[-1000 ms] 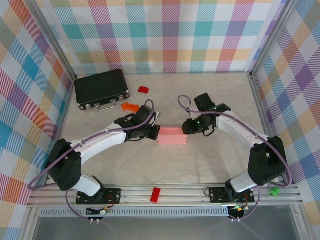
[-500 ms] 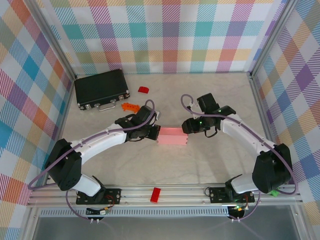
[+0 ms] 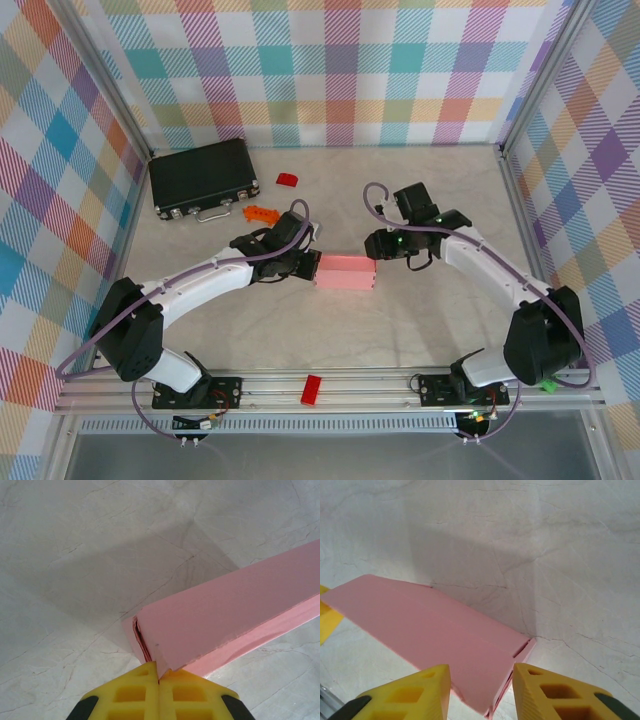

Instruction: Fold the paper box

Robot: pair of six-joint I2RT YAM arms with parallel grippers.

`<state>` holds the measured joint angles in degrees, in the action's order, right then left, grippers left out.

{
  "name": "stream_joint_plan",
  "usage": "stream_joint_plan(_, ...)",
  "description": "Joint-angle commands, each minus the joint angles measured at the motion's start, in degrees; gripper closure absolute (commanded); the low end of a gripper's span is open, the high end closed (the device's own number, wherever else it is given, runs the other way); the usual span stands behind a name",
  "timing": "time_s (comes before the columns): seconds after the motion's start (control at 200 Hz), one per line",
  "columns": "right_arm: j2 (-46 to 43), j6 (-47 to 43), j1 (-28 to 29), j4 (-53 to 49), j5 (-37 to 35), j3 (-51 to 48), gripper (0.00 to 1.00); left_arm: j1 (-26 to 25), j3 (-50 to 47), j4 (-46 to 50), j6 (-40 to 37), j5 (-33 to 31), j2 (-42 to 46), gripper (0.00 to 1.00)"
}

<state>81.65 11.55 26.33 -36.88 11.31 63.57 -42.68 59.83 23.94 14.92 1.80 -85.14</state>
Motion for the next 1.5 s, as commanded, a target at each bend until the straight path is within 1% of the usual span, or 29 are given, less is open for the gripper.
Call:
stream_joint_plan(0.0,1.72,0.57,0.25,-0.86,0.11,1.6,0.62,-0.74,-0.12,4.93,-0.83,-0.44,-1.16,0.98)
stream_joint_plan(0.35,2.94,-1.94,0.48,-2.91,1.7,-0.64,0.62,-0.79,-0.72,4.52,-0.42,-0.48,-0.99,0.98)
stream_joint_plan(0.64,4.13,-2.59,1.7,-2.42,-0.21,-2.28,0.62,-0.78,-1.68,3.81,0.08,-0.66,-0.42,0.98)
stream_joint_plan(0.735,4.15,-2.5,1.88,-2.1,-1.22,-2.82,0.62,-0.88,-2.0,3.82,-0.05,-0.57,0.1,0.96)
stream_joint_plan(0.91,4.02,-2.27,1.87,-1.39,-1.86,-3.69,0.63,-0.91,-4.05,2.84,-0.23,-0.73,2.89,0.89)
stream_joint_plan(1.06,3.69,-2.06,2.11,-0.45,-2.92,-4.8,0.62,-0.92,-5.46,1.55,-0.31,-0.13,5.62,0.77)
stream_joint_plan(1.11,3.45,-1.97,2.15,0.11,-3.13,-5.21,0.62,-0.87,-5.93,0.93,-0.27,0.12,6.58,0.72)
stream_joint_plan(1.27,2.78,-1.71,2.42,1.5,-4.14,-6.5,0.62,-0.85,-7.58,-1.11,-0.1,1.08,9.54,0.61)
stream_joint_plan(1.365,2.0,-1.53,2.5,2.77,-4.67,-7.49,0.61,-0.9,-8.47,-3.05,0.42,2.31,11.54,0.57)
stream_joint_plan(1.445,1.27,-1.36,2.59,3.9,-4.96,-8.26,0.61,-0.82,-9.59,-5.87,1.63,2.42,13.88,0.48)
stream_joint_plan(1.495,0.86,-1.36,2.68,4.46,-4.98,-8.65,0.62,-0.8,-9.91,-7.47,2.88,1.21,14.71,0.44)
